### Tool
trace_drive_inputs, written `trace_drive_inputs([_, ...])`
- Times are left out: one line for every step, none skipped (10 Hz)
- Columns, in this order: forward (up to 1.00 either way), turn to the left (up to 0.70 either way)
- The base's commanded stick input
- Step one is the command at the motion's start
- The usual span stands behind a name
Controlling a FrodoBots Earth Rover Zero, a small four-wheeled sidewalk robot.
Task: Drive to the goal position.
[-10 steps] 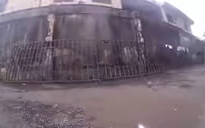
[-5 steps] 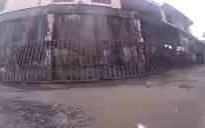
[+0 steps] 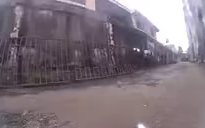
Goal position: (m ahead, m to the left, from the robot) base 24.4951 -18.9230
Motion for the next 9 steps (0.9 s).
trace_drive_inputs([0.0, -0.7])
trace_drive_inputs([0.0, -0.7])
trace_drive_inputs([0.0, -0.7])
trace_drive_inputs([0.0, -0.7])
trace_drive_inputs([0.0, -0.7])
trace_drive_inputs([0.0, -0.7])
trace_drive_inputs([0.0, -0.61])
trace_drive_inputs([0.0, -0.41])
trace_drive_inputs([0.0, -0.18])
